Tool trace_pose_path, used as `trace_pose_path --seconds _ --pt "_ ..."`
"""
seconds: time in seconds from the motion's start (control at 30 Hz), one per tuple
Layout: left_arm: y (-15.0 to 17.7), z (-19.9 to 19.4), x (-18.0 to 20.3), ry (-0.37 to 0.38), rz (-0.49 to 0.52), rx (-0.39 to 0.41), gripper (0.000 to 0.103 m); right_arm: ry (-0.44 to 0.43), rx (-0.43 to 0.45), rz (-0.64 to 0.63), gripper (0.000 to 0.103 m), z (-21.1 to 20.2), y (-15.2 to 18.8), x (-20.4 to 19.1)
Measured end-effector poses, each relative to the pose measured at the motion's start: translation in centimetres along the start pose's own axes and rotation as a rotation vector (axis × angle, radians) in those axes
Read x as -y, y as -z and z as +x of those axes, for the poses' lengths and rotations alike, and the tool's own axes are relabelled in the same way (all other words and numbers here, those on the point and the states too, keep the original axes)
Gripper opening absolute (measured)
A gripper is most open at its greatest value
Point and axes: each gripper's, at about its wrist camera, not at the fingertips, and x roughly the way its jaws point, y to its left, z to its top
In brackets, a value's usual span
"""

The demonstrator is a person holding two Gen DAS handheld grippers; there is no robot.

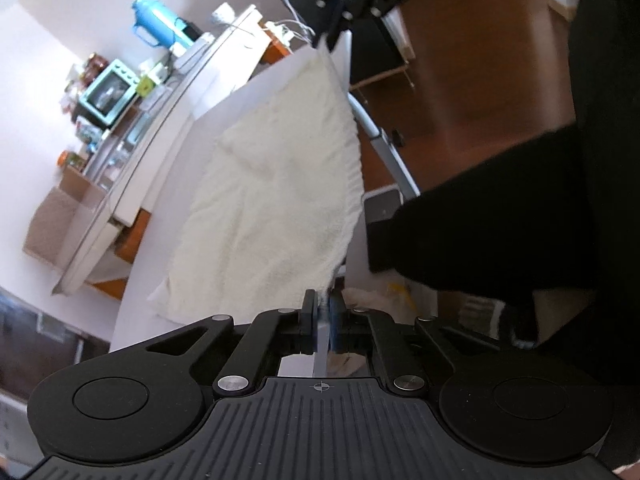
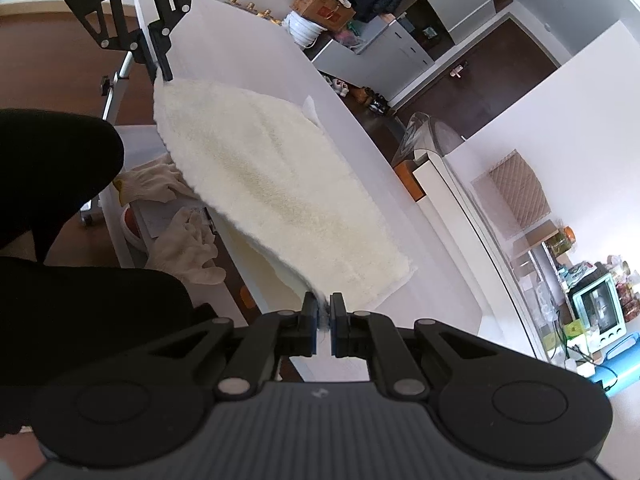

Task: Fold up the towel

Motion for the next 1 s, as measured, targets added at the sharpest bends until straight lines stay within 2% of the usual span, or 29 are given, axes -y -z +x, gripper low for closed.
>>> trace_pose_path --seconds 0.17,0.27,0.4,0.7,1.0 --pt "-0.7 -2.2 -2.7 0.076 -0.137 0.031 0.005 -0.066 0.016 0.075 0.007 -2.0 0.3 1.2" --pt "-1.0 -2.6 -4.4 0.06 -0.208 0.035 0.005 -0.101 0.045 0.15 0.007 -2.8 0.4 2.5" --pt "-1.5 -1.6 -7.7 0.0 -0.319 0.016 0.005 -0.125 0.081 0.252 0.007 -2.2 -0.2 5.3" --pt "-2.2 2.4 -15.4 -0.064 -0.44 -0.036 0.006 -0.193 0.076 0.427 0.007 3.9 -2.3 13.1" --pt "-1.2 7.5 -19.3 -0.046 -0.504 -0.127 0.006 -0.29 -0.001 0.567 0.007 12.0 -2.2 18.1"
